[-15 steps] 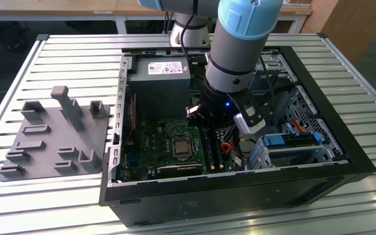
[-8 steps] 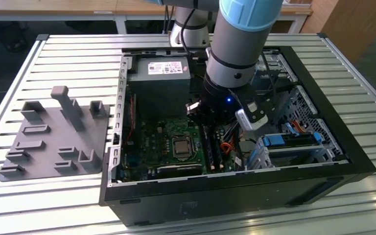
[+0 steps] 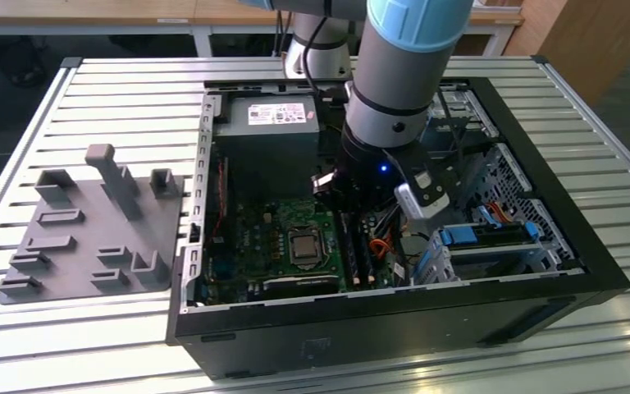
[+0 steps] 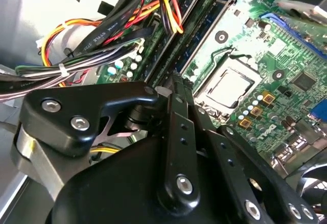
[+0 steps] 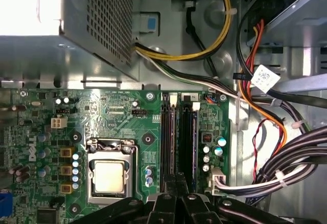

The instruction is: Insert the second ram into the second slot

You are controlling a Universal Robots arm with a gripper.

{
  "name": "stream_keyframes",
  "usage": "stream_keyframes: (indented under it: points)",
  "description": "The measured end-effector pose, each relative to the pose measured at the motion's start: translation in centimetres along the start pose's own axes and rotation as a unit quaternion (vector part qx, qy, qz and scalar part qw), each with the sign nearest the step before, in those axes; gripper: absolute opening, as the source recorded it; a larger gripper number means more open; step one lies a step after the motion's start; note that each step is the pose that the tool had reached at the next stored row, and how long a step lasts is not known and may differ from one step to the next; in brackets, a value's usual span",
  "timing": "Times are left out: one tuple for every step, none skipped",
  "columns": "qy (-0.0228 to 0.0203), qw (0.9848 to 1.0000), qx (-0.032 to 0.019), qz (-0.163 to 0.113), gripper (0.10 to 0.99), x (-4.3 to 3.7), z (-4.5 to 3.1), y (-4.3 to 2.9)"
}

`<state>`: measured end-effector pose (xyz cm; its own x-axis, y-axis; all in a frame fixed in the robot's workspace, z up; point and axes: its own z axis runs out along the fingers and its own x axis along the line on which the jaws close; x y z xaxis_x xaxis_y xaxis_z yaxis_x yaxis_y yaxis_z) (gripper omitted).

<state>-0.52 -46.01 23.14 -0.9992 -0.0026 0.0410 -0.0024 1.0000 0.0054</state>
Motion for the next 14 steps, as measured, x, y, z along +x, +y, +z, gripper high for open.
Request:
stream_keyframes:
  points:
    - [0.0,1.0,0.002,0.0,0.122,0.0,0.07,0.0]
    - [0.0,1.0,0.0034,0.0,0.122,-0.01,0.18,0.0]
    - [0.0,1.0,0.0043,0.0,0.122,-0.02,0.32,0.0]
    - [0.0001,1.0,0.0047,0.0,0.122,-0.02,0.48,0.0]
    - [0.0,1.0,0.0048,0.0,0.122,-0.03,0.67,0.0]
    - [0.0,1.0,0.0047,0.0,0.122,-0.03,0.84,0.0]
    - [0.0001,1.0,0.0049,0.0,0.122,-0.04,0.99,0.01]
    - [0.0002,1.0,0.0054,0.0,0.122,-0.04,1.1,0.02]
    - [0.0003,1.0,0.0056,0.0,0.122,-0.04,1.2,0.03]
    - [0.0001,1.0,0.0051,0.0,0.122,-0.05,1.35,0.05]
    - [0.0001,1.0,0.005,0.0,0.122,-0.06,1.47,0.07]
    - [0.0002,1.0,0.0051,0.0,0.122,-0.06,1.55,0.08]
    - [0.0002,1.0,0.0052,0.0,0.122,-0.06,1.58,0.08]
    - [0.0001,1.0,0.0051,0.0,0.122,-0.06,1.59,0.08]
